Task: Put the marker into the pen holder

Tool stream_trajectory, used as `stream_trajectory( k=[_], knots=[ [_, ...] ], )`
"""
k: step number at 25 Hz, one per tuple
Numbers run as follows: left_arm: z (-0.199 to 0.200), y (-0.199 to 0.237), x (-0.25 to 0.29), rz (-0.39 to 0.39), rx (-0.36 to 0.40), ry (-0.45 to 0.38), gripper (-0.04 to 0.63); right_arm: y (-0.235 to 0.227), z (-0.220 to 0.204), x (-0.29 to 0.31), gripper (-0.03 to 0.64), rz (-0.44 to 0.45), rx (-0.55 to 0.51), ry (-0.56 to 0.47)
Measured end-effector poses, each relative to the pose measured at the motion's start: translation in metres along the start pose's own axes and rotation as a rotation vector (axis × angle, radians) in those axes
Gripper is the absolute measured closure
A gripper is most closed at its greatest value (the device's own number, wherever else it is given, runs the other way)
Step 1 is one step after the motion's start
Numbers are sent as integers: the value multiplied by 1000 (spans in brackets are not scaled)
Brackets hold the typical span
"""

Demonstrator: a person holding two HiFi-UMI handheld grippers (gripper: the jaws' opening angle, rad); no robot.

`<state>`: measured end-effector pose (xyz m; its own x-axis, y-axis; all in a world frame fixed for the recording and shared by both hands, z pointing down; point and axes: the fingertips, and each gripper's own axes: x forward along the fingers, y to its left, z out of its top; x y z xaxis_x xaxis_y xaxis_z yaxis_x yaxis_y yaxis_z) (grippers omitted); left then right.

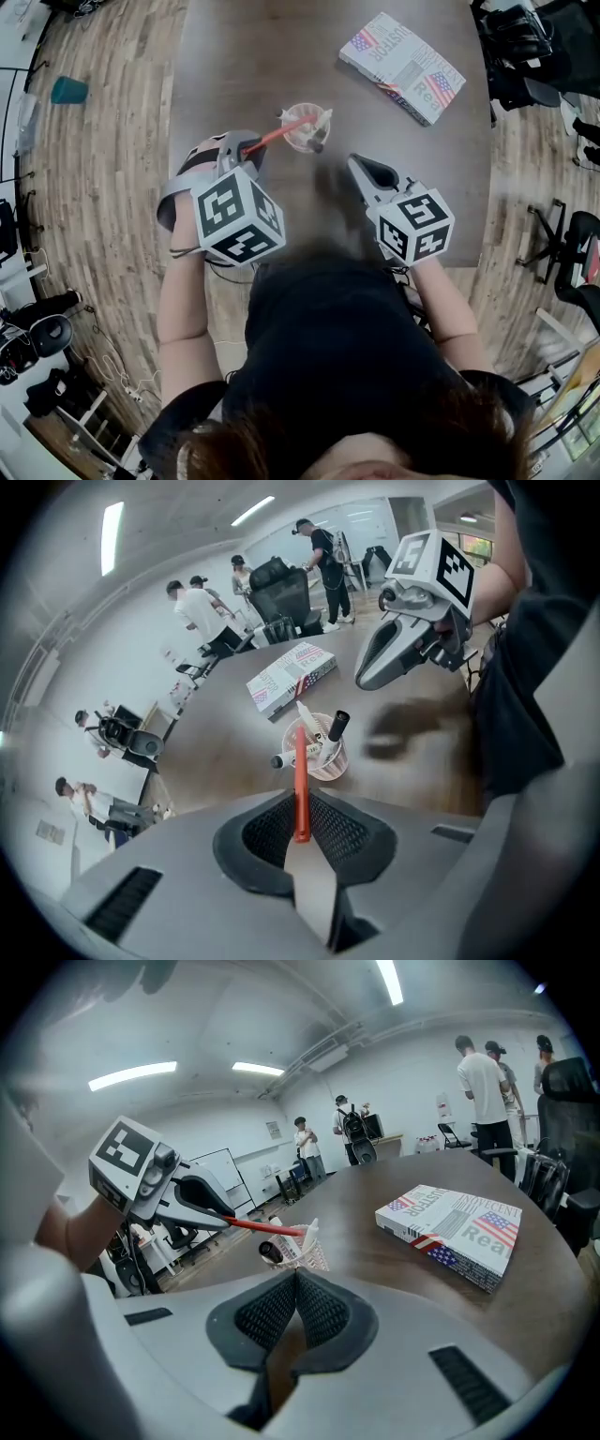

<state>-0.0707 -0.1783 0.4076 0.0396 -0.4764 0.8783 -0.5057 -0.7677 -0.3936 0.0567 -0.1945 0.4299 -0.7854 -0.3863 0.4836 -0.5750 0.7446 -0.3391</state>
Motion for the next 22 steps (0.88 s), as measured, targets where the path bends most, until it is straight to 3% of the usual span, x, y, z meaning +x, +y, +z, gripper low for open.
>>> stream_trajectory(
  k=[4, 12, 22],
  knots=[
    [4, 3, 6, 6, 92, 59, 532, -3, -3, 3, 600, 11, 30, 9],
    [11, 7, 23, 1, 192, 137, 532, -10, -5, 6, 600, 12, 49, 11],
    [20, 3, 36, -29, 345, 150, 531, -7, -10, 12, 600, 25, 61, 27]
  ],
)
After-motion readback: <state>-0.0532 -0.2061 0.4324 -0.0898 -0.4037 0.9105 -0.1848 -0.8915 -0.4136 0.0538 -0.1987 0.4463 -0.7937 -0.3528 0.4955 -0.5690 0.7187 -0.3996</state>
